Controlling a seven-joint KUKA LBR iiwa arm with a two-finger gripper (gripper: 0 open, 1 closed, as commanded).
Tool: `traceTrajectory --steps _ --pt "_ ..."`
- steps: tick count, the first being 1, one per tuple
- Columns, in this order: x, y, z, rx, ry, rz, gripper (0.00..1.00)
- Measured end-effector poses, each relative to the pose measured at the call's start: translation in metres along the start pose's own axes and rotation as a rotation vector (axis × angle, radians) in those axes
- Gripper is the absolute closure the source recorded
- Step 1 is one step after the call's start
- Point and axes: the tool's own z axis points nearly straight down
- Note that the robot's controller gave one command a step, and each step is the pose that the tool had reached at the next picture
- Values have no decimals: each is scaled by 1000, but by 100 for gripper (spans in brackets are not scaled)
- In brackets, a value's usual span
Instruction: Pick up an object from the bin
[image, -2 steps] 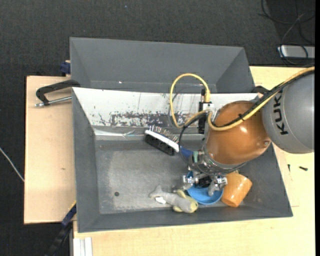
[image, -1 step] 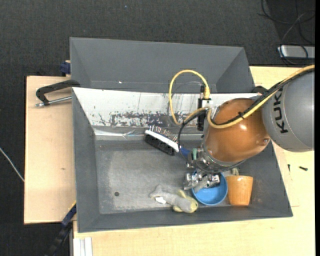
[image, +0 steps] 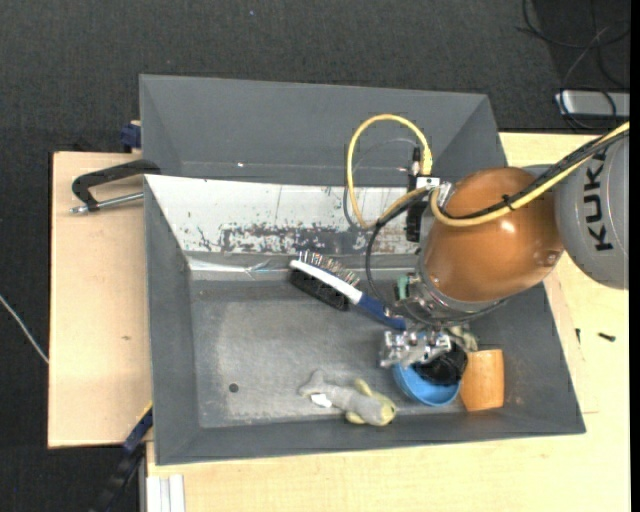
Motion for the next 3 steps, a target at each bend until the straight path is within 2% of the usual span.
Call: traceTrajectory --steps 1,2,3 --pt "-2 -2 -28 -1 0 4 100" --pt "-3 -3 -33 -3 0 8 100" --pt "-4 -4 -69 -1 0 11 100"
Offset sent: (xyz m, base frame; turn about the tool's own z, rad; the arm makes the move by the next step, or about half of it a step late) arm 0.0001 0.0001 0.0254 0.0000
